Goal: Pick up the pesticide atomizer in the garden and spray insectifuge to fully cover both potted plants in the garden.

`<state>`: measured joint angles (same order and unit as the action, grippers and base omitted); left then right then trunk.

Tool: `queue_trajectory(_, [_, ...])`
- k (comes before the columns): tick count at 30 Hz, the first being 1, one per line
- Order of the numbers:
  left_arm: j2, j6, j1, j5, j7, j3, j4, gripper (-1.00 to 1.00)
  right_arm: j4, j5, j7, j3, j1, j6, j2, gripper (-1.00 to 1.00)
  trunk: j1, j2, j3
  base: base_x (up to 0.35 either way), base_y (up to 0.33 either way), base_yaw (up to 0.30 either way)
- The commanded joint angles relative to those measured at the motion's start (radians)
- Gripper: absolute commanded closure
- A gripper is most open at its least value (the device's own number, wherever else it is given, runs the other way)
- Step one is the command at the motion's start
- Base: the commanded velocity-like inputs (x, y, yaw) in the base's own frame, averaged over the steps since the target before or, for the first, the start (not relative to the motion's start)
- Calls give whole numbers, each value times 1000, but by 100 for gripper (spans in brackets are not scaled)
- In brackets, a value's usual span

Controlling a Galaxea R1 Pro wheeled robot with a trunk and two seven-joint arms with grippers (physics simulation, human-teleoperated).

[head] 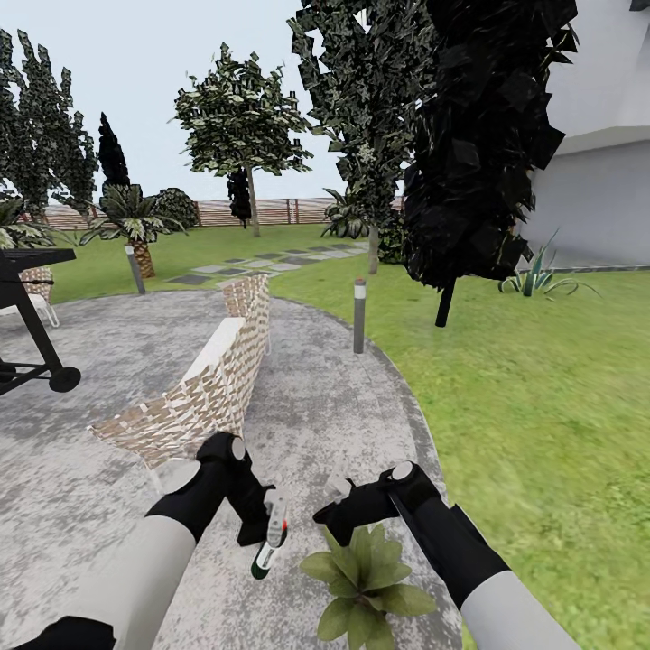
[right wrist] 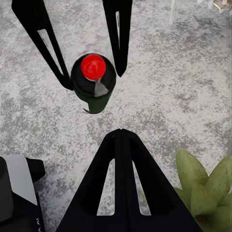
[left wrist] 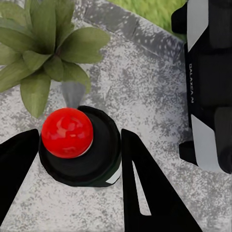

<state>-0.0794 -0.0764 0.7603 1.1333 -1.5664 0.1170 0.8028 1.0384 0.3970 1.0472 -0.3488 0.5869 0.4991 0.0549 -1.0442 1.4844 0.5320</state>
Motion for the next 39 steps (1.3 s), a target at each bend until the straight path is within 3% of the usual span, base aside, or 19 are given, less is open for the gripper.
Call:
queue_trajectory(1, [-8, -8, 1, 4, -4, 1, 1, 100, 2, 5, 5, 1, 1, 7, 0, 100, 0, 1, 1, 0, 0, 0])
queue_trajectory(5, [-36, -8, 1, 3, -4, 5, 2, 100, 3, 5, 5, 1, 1, 7, 2, 100, 0, 1, 1, 0, 0, 0])
queue_trajectory(12, [-43, -8, 1, 2, -4, 7, 2, 100, 3, 5, 5, 1, 1, 7, 5, 100, 0, 1, 1, 0, 0, 0])
queue_trajectory(20, [-70, -8, 1, 0, -4, 7, 2, 100, 3, 5, 5, 1, 1, 7, 5, 100, 0, 1, 1, 0, 0, 0])
queue_trajectory(39, [-83, -9, 2, -1, -4, 6, 7, 100, 3, 4, 5, 1, 1, 7, 4, 100, 0, 1, 1, 0, 0, 0])
